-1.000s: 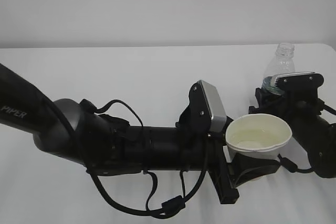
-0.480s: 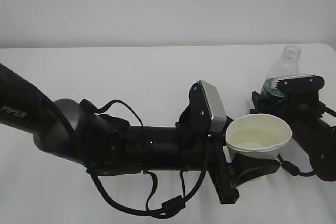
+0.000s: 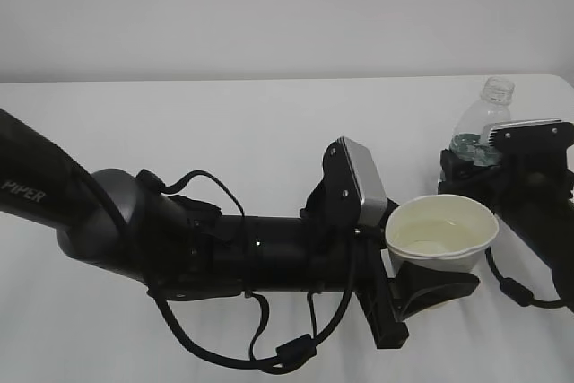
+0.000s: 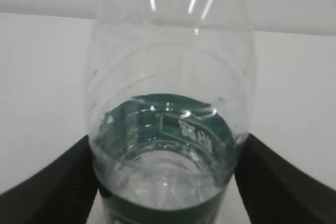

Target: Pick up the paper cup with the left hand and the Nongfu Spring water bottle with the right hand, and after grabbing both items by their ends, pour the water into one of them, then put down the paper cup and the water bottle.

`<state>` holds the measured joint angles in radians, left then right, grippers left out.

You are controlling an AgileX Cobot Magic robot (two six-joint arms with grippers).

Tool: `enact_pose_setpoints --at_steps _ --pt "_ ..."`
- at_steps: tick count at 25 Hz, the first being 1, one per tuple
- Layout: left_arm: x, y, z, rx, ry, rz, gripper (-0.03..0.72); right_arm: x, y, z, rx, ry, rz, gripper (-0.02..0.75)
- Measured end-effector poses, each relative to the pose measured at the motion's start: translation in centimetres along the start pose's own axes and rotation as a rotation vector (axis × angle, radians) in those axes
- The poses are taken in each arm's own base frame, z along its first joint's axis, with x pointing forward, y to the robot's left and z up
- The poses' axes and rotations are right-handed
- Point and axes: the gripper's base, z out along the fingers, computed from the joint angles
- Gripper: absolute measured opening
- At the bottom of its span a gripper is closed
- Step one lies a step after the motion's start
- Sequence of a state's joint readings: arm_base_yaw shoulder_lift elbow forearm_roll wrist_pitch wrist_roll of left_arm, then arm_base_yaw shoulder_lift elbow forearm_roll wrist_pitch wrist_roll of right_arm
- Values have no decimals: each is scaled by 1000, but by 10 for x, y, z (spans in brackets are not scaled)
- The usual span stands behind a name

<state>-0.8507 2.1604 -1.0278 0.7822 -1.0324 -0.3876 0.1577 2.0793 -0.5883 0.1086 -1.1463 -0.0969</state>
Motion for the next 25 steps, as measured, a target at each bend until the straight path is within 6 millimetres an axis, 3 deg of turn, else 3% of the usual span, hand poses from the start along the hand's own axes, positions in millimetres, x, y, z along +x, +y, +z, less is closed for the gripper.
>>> enact_pose_setpoints --at_steps 17,25 --pt "-2 4 0 -44 -18 -29 425 -24 -8 -67 1 -25 2 605" --pt "-3 7 0 -73 -30 -49 425 -29 -12 -110 2 -39 4 594"
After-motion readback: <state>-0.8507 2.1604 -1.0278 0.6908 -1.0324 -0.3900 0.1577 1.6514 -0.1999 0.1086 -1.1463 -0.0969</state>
